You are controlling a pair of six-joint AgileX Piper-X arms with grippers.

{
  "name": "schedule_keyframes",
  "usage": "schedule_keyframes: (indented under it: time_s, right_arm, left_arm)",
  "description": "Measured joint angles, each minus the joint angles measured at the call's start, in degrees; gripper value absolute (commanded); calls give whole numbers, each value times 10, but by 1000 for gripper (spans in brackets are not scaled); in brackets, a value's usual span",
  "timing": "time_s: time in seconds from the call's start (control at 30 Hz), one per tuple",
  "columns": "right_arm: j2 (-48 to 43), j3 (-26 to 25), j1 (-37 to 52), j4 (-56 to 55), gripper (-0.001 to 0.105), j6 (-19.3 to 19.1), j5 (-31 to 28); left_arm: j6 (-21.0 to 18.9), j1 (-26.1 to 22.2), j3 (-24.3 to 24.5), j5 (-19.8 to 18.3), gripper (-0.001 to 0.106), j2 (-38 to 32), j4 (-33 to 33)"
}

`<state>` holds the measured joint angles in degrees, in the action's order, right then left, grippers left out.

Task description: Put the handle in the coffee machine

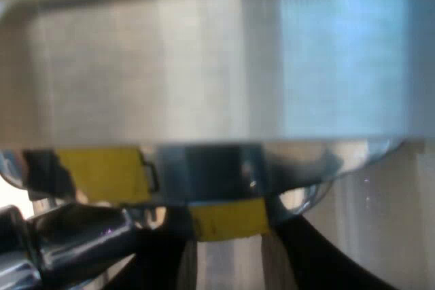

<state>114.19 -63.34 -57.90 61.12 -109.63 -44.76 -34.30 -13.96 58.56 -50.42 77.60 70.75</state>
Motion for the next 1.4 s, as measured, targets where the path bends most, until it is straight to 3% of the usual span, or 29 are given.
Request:
schedule_keyframes:
  time_s: [0.27,0.53,1.07,1.1,1.4]
  right_arm:
    - [0,0,0,0,27,1,0]
    - [0,0,0,-3,27,-8,3]
    - [0,0,0,-4,27,-12,1]
    - [0,0,0,-4,27,-12,1]
    - [0,-1,0,-13,27,-11,1]
  left_arm:
    - [0,4,-19,-15,1,0,27]
    - [0,59,-19,-11,1,0,50]
    - [0,76,-19,24,1,0,25]
    - [0,77,-19,46,1,0,10]
    - [-17,77,-19,50,1,0,-13]
